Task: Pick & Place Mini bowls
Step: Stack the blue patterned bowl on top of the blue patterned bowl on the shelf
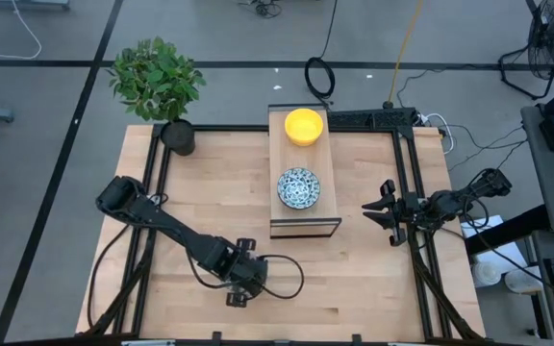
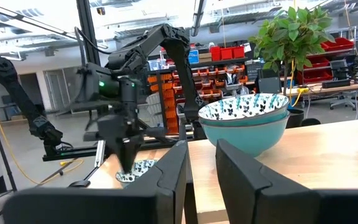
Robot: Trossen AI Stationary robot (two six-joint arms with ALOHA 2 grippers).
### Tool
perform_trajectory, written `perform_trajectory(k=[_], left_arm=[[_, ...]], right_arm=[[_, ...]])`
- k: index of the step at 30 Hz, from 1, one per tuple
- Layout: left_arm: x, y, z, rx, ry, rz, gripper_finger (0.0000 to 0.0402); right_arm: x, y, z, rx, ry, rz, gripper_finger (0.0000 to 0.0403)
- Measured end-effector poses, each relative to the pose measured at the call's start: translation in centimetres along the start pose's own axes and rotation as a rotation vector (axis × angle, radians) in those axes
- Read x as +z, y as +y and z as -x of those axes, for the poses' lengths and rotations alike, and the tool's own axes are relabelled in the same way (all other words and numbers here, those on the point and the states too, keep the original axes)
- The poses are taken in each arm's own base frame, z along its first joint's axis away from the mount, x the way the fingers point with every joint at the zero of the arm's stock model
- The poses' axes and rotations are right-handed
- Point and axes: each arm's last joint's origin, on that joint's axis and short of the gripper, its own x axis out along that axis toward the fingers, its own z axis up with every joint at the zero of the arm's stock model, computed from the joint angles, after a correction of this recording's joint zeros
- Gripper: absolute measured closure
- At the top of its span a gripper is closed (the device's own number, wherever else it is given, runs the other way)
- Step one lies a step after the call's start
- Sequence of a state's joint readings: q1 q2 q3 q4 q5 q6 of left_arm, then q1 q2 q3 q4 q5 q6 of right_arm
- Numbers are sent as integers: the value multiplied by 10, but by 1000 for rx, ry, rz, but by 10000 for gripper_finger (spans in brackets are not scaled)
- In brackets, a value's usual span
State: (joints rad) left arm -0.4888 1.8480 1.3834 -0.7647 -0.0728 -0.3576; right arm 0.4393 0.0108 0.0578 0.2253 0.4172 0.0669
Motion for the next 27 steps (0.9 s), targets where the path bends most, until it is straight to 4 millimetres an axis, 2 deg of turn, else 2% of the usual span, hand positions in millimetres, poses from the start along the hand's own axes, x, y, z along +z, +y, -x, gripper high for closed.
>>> perform_trajectory(k=[5,12,16,20,24,27], left_arm=[[-19,20,23,121,163,75,373],[-25,29,75,257,-12,168,378],[-29,32,91,221,-59,338,352],[-31,31,90,192,-29,473,292],[-34,29,79,201,58,459,224],[-38,28,66,217,116,458,187]], right_arm=[[-3,0,0,-2,29,13,328],[-4,0,0,-5,39,17,328],[-3,0,0,-4,28,-12,328],[-3,0,0,-4,26,-14,328],[-3,0,0,-4,26,-14,328],[-3,0,0,-4,26,-14,328]])
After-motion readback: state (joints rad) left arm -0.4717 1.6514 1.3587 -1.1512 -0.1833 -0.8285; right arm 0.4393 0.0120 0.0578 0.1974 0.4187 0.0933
